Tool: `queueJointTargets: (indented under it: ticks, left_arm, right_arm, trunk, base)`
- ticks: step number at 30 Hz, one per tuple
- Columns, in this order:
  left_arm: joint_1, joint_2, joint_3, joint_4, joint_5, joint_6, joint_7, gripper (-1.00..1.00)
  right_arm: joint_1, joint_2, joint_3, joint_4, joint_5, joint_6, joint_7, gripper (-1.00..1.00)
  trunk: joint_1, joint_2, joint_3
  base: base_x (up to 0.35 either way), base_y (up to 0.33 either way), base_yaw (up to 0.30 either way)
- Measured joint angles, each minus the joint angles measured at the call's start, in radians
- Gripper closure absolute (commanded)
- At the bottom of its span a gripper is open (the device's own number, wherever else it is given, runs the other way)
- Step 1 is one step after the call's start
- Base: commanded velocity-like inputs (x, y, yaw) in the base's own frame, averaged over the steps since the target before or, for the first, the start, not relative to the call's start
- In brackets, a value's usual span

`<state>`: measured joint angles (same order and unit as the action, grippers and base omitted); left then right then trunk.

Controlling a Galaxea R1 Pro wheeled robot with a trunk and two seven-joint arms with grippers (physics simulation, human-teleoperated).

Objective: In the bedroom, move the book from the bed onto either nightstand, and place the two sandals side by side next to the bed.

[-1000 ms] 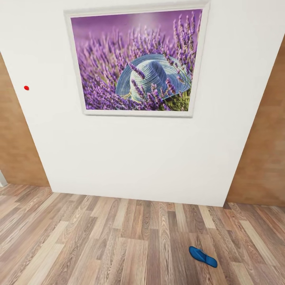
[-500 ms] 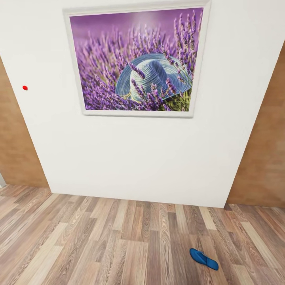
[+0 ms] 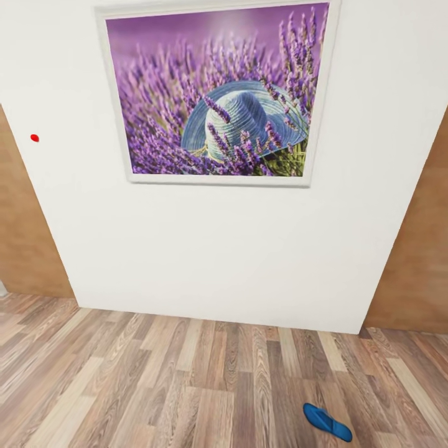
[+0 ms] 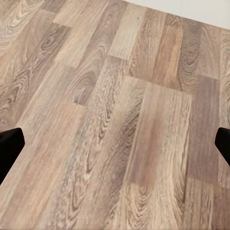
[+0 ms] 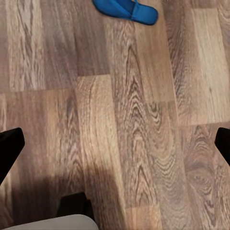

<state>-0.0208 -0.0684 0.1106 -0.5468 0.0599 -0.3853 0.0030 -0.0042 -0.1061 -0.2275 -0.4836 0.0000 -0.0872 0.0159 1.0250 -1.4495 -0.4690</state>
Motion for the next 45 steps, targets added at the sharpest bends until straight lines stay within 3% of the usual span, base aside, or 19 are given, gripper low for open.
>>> queueJointTargets:
  ticks: [45]
  left_arm:
    - [0.0, -0.001, 0.0, 0.001, -0.001, 0.002, 0.002, -1.0]
  right_arm:
    - [0.0, 0.0, 0.002, 0.001, 0.0, 0.0, -0.001, -1.0]
  trunk:
    - [0.0, 0.0, 0.0]
  base:
    - [0.086, -0.017, 0.286]
